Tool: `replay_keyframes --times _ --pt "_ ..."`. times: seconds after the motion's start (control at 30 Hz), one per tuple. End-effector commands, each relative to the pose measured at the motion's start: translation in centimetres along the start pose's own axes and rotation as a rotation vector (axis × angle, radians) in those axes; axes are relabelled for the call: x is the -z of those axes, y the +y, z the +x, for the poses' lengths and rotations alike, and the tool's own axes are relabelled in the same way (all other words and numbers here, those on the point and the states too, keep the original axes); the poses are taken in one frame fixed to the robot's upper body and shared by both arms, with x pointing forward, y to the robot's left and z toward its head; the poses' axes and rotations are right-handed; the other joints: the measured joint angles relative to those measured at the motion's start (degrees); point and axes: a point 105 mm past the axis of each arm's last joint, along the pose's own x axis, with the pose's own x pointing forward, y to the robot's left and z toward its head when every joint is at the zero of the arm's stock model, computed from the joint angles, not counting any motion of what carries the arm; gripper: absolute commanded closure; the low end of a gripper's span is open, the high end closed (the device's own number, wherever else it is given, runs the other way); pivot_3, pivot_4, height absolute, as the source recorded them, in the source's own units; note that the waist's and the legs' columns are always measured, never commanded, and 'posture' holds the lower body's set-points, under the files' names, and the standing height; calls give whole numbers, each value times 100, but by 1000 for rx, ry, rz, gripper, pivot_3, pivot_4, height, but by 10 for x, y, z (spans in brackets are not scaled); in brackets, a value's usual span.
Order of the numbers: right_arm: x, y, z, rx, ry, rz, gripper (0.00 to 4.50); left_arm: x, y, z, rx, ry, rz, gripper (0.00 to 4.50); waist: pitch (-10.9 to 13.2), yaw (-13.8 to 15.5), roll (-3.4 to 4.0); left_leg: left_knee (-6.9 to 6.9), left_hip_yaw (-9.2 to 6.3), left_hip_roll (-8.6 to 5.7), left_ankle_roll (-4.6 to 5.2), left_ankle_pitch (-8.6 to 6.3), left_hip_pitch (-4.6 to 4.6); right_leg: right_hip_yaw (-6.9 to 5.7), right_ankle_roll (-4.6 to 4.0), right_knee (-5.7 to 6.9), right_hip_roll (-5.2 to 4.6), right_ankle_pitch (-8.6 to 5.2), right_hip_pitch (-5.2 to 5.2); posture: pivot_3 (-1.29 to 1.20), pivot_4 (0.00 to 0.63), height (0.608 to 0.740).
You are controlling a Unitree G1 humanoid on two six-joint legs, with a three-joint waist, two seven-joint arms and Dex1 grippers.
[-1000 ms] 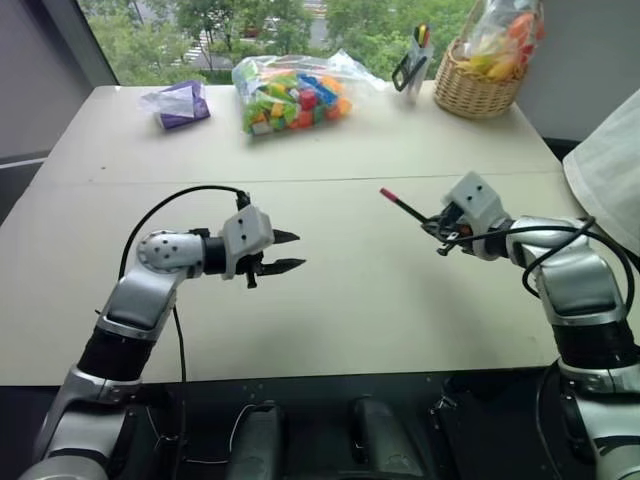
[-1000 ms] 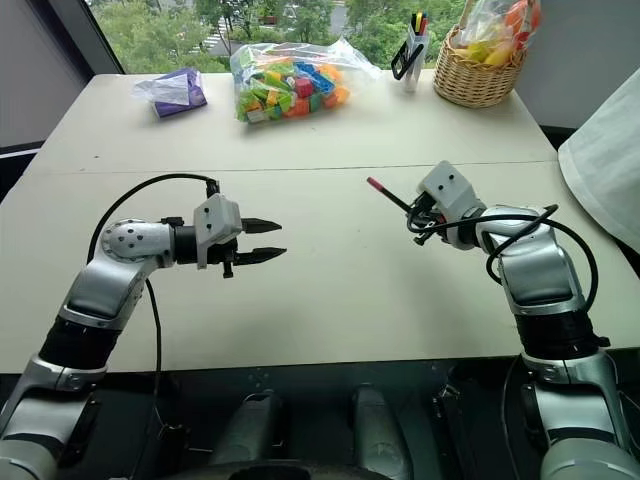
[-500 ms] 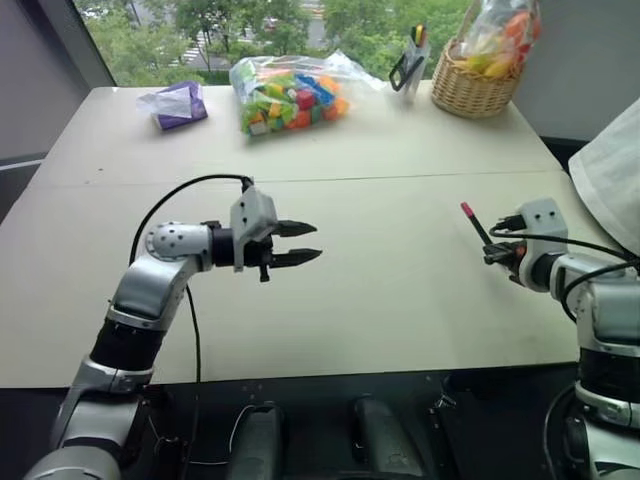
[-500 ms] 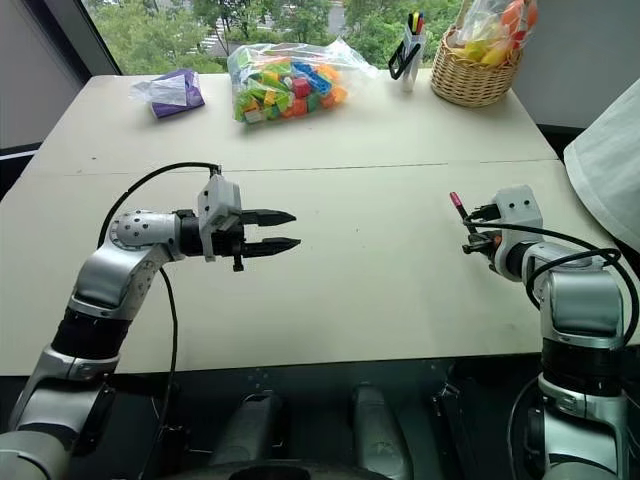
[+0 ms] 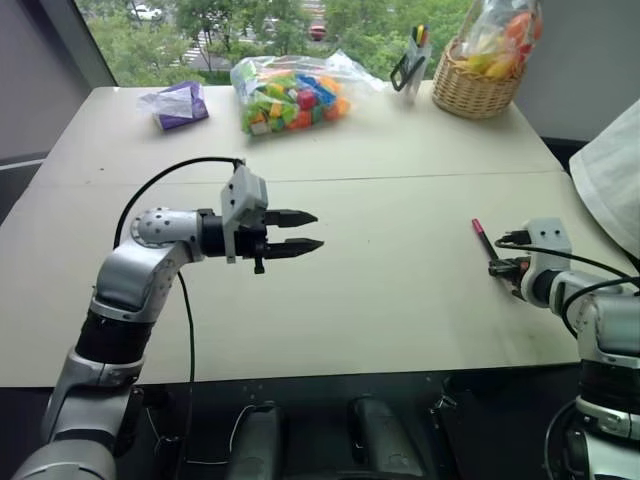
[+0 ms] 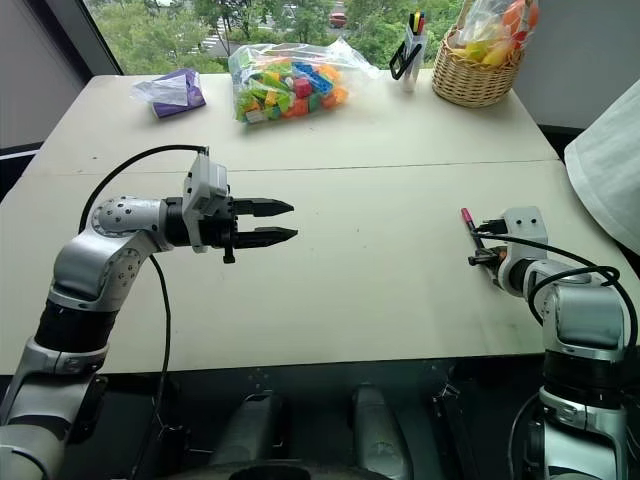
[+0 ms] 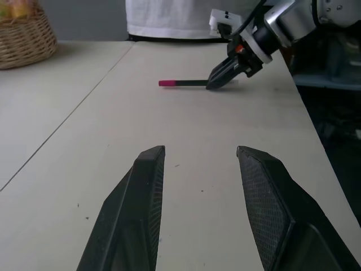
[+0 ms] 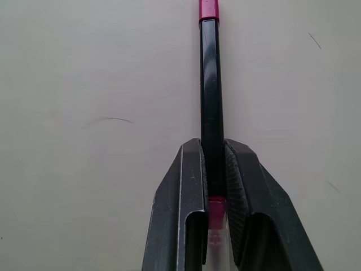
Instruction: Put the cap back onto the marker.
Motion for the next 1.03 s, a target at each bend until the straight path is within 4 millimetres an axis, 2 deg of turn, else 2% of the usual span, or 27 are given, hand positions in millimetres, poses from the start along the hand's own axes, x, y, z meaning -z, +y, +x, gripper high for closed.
replay_keyframes --times 0.03,0.3,0.37,0.43,0.6,0.73,0.9,1.03 --pt "-7 -13 -4 35 -36 5 4500 -12 -2 -2 5 -20 43 2409 0 0 0 0 0 0 0 0 0 0 0 0 0 0 0 0 150 740" --pt "2 -18 -3 37 -13 13 4500 -12 -5 -4 12 -15 34 2409 0 9 0 0 0 0 0 0 0 0 0 -1 0 0 2 0 150 740" --pt "2 -18 -3 38 -11 13 3513 -12 -5 -4 12 -13 34 2362 0 12 0 0 0 0 0 0 1 0 0 -1 0 0 2 0 150 740" --pt "3 -18 -4 37 -9 14 2727 -12 -5 -4 13 -13 33 2362 0 12 0 1 0 0 0 0 0 0 0 -2 0 0 2 0 150 740" --pt "2 -18 -6 34 -11 14 129 -12 -5 -3 18 -12 33 2362 0 -9 0 0 -1 0 0 0 2 0 0 -2 1 0 2 0 150 740" --pt "-5 -16 -12 22 -24 9 51 -13 -4 -3 25 -15 31 2362 0 -13 0 -1 -1 3 0 0 3 0 0 -2 6 0 2 0 150 740" --pt "-26 -7 -31 -30 -72 -50 51 -13 -4 -3 38 -17 29 2362 0 0 0 0 0 2 0 0 1 1 0 -2 3 0 2 0 150 740" --pt "-40 9 -51 -90 -108 -105 51 -11 -3 -4 44 -12 32 2362 0 3 0 -1 -1 2 0 0 1 1 0 -2 4 -1 2 0 150 740"
